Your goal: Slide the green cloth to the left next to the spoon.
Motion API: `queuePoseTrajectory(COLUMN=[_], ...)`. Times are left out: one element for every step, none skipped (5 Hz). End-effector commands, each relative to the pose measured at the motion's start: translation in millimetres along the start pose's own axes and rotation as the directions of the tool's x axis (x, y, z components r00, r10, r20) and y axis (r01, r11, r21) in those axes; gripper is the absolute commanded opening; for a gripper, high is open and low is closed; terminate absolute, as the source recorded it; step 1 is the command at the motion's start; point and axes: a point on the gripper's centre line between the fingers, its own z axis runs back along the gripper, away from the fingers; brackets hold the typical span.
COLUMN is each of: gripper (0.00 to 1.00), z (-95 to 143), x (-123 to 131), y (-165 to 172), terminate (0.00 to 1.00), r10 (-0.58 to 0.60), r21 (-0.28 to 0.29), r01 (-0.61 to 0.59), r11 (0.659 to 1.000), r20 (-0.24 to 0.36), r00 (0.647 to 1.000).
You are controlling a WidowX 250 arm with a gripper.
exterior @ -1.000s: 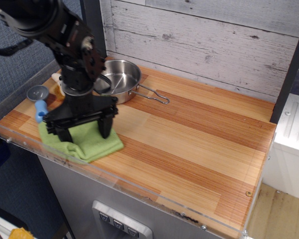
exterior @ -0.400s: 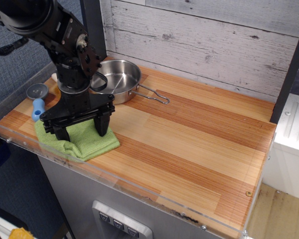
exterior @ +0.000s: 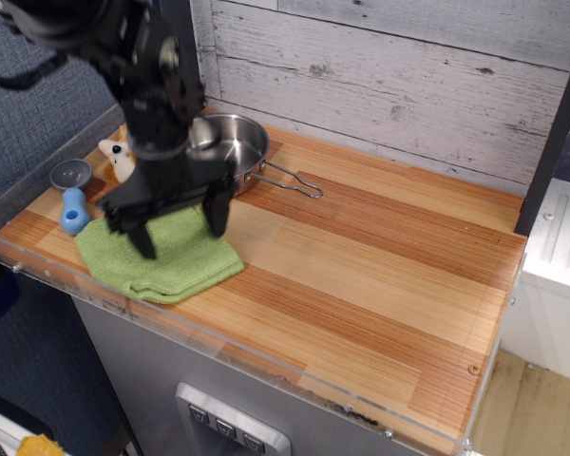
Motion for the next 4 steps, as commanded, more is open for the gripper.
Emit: queuePoseTrajectory(gripper=[1.0, 1.0, 1.0, 1.0], z=[78, 115, 132, 132], x=[12, 8, 4, 4], y=[-28, -33, -34, -34], terminate=[0.0, 0.0, 0.0, 0.0], r10=[-0.012, 0.035, 0.071, 0.071], r21=[-0.076, -0.108, -0.156, -0.156], r01=[0.021, -0.021, -0.048, -0.048], r11=[0.997, 0.994, 0.987, 0.987], r20=[0.11, 0.134, 0.146, 0.146], r00=[0.994, 0.99, 0.987, 0.987])
